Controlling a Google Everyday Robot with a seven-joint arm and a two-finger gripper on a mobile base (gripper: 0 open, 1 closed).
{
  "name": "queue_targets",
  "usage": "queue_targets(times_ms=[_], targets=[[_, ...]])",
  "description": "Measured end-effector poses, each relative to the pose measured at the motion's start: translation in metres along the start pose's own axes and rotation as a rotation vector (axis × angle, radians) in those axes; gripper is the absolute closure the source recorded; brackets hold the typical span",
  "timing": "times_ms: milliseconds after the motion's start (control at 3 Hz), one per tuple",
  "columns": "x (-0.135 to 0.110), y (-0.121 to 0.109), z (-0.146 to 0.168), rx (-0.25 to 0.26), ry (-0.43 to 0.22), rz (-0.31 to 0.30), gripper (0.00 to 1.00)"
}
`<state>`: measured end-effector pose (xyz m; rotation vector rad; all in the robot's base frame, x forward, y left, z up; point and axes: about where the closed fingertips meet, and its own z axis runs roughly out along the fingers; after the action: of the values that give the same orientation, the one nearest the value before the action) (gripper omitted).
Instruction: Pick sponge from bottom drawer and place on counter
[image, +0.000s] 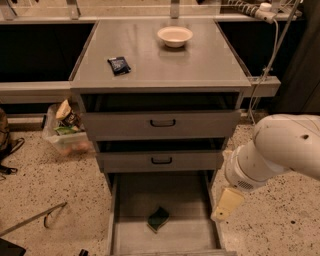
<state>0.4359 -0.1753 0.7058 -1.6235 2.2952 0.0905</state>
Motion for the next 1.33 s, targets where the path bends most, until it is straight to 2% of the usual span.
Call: queue_targets(times_ms=[333, 667, 1000, 1333], targets=[[-0.004, 0.007, 0.029, -0.030, -0.025, 0.008, 0.00], [-0.036, 0.021, 0.079, -0.059, -0.083, -0.034, 0.00], [-0.079, 0.039, 0.126, -0.079, -0.153, -0.098, 0.00], [-0.085, 0.056, 0.172, -0.090, -0.137, -0.120, 0.00]])
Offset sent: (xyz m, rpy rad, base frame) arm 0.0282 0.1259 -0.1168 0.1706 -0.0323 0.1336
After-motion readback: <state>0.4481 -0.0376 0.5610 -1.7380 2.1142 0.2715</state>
